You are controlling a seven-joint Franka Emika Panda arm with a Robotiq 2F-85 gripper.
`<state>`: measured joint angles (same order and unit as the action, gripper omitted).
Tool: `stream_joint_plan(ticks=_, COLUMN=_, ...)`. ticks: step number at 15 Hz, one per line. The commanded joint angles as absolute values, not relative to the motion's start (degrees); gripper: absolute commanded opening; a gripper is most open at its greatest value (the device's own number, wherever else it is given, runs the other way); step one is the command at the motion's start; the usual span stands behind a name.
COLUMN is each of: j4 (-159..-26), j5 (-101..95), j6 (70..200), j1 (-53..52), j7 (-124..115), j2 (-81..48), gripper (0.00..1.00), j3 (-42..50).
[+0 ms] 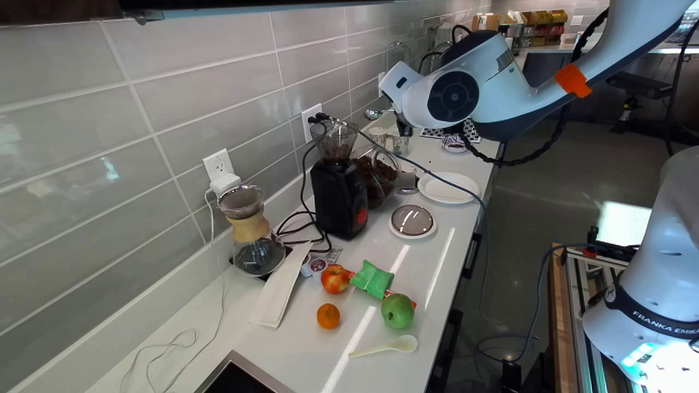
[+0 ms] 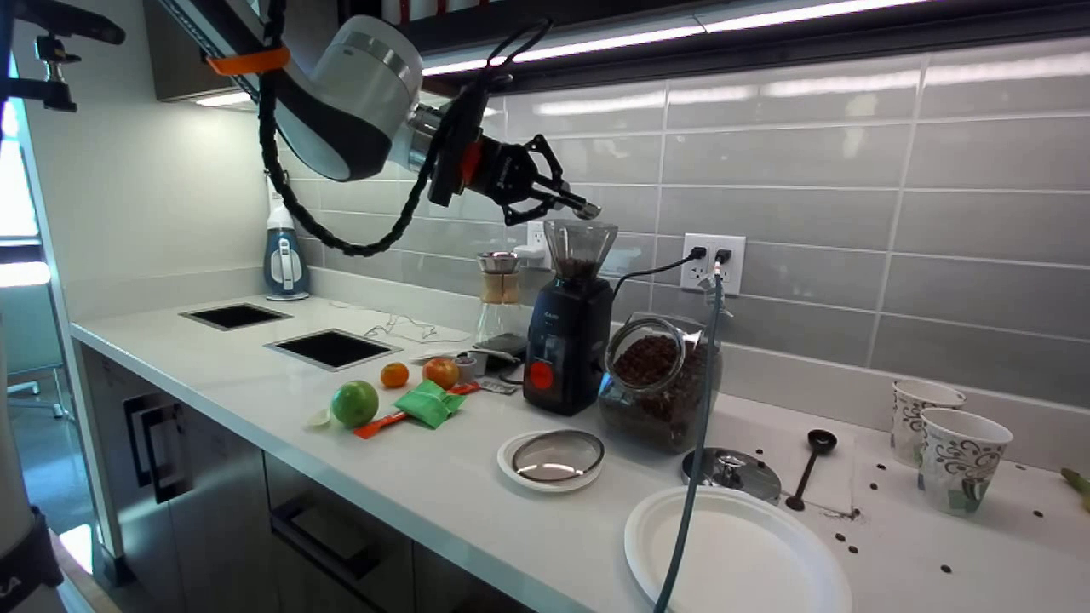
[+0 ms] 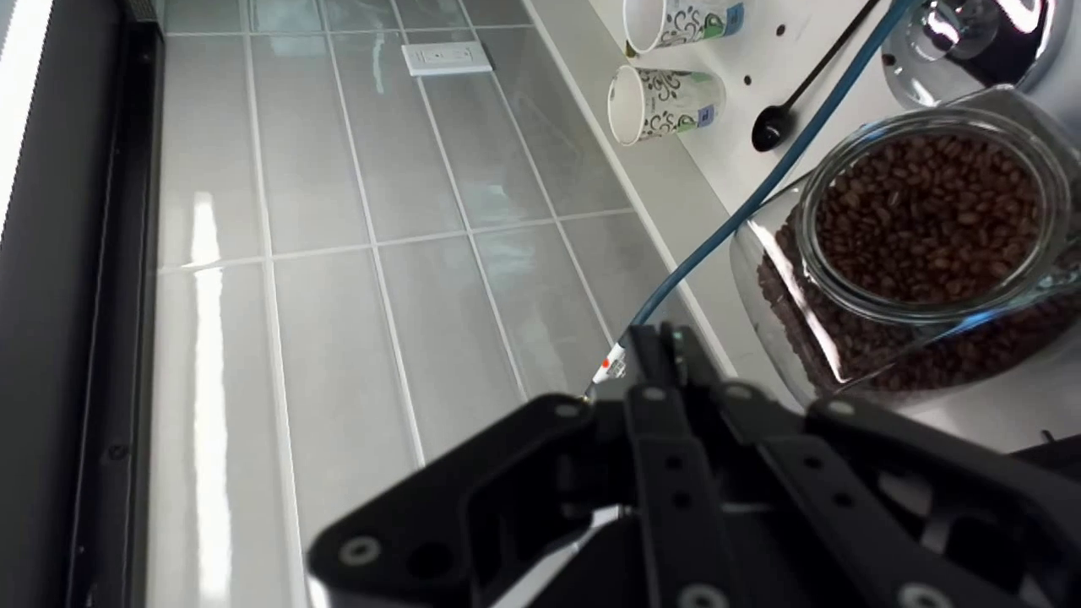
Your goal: Take a scoop of coffee grounds and place them in the coffee blender
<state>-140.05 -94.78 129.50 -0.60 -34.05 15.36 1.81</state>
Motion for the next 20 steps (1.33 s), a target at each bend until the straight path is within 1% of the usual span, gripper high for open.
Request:
stream_joint_plan(ticks=1, j4=-137.0, j5=-95.2, j6=134.5, j1=-0.7, j7=-33.3, j2=12.8, gripper=0.01, j3=3.4)
stream_joint_plan(ticks=11, j4=-131.9, j5=-95.0, j6=141.1, j1=-0.1, j7=-33.3, j2=9.3, gripper=0.01, j3=4.0)
stream_joint_plan(ticks=20, j4=-129.5, j5=-90.7, j6=153.8, j1=1.2, j7=-33.8, j2=7.8, gripper=0.01, j3=6.8)
